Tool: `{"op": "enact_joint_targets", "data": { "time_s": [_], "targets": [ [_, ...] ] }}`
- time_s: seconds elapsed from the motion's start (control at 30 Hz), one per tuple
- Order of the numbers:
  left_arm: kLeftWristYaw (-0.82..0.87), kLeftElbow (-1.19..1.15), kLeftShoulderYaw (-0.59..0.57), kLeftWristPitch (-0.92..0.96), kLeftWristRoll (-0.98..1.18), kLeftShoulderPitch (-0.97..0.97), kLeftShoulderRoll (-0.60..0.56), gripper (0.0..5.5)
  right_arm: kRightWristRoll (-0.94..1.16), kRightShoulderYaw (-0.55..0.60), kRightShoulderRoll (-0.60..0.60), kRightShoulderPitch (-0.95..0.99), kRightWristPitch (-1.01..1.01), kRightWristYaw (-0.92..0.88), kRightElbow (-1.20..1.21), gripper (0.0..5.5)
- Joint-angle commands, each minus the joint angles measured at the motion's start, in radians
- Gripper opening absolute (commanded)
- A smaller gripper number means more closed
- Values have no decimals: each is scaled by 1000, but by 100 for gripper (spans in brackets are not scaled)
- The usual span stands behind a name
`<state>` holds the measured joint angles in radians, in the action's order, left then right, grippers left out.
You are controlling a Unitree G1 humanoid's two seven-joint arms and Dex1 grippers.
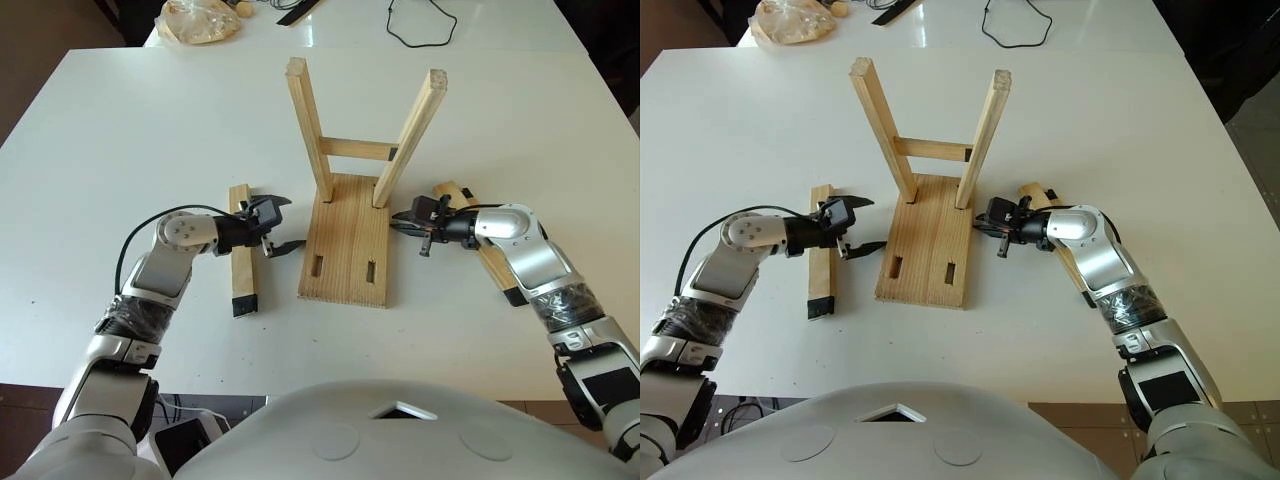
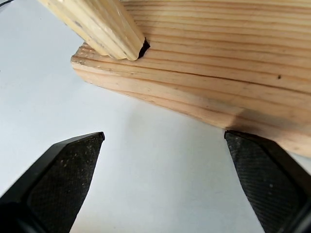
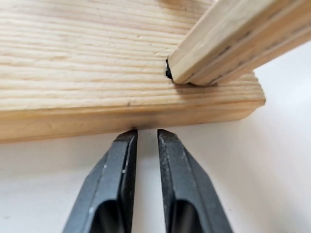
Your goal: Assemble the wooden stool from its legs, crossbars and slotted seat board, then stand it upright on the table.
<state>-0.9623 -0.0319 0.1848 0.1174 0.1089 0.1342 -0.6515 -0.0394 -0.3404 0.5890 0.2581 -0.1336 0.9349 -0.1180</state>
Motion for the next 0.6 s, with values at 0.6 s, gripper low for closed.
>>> {"op": "enact_joint_targets", "data": {
  "time_s": [0.6],
  "targets": [
    [255,454,-264,258,135,-300,4,456,226,489,238,-268,-107,15,51,22]
  ]
}}
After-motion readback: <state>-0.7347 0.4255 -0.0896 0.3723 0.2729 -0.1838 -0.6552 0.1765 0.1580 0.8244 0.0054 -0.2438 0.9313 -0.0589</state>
